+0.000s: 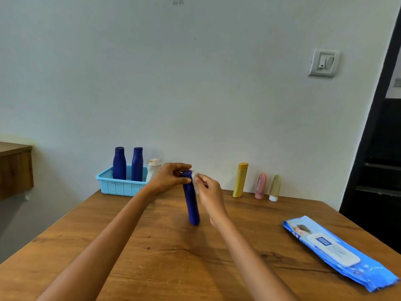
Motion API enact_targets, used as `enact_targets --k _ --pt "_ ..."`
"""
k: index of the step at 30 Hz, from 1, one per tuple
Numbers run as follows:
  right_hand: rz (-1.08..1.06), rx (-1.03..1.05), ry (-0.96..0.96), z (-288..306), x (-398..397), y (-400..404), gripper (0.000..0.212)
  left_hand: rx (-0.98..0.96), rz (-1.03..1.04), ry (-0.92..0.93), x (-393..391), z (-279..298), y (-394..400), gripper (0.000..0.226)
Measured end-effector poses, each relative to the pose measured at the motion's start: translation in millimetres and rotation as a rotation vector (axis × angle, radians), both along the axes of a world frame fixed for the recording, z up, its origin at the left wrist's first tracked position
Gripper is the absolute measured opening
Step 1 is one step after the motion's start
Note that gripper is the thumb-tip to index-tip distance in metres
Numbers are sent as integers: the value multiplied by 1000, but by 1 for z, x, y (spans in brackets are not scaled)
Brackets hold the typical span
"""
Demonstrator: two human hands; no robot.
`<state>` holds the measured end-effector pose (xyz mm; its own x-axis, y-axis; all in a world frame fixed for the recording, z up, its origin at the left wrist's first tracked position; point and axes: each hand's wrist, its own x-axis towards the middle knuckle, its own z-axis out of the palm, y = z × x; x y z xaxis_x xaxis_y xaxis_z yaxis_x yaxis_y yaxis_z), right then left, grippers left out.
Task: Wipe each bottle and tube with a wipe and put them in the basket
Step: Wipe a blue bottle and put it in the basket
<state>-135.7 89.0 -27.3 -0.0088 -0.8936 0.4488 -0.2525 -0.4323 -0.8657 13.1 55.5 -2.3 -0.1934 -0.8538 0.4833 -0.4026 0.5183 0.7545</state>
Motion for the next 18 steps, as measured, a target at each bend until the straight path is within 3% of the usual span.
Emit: enact_targets --k 5,10,14,18 --pt "36 -56 73 -11 13 5 38 -19 65 -6 5 -5 -2 35" --pt "-127 -89 289 -34 8 1 36 15 80 -16 15 -15 -3 41" --pt "-212 75 439 -45 -4 -5 32 53 62 45 20 -17 -2 40" --pt "-163 269 435 -49 -23 -15 22 58 17 54 21 -12 -2 37"
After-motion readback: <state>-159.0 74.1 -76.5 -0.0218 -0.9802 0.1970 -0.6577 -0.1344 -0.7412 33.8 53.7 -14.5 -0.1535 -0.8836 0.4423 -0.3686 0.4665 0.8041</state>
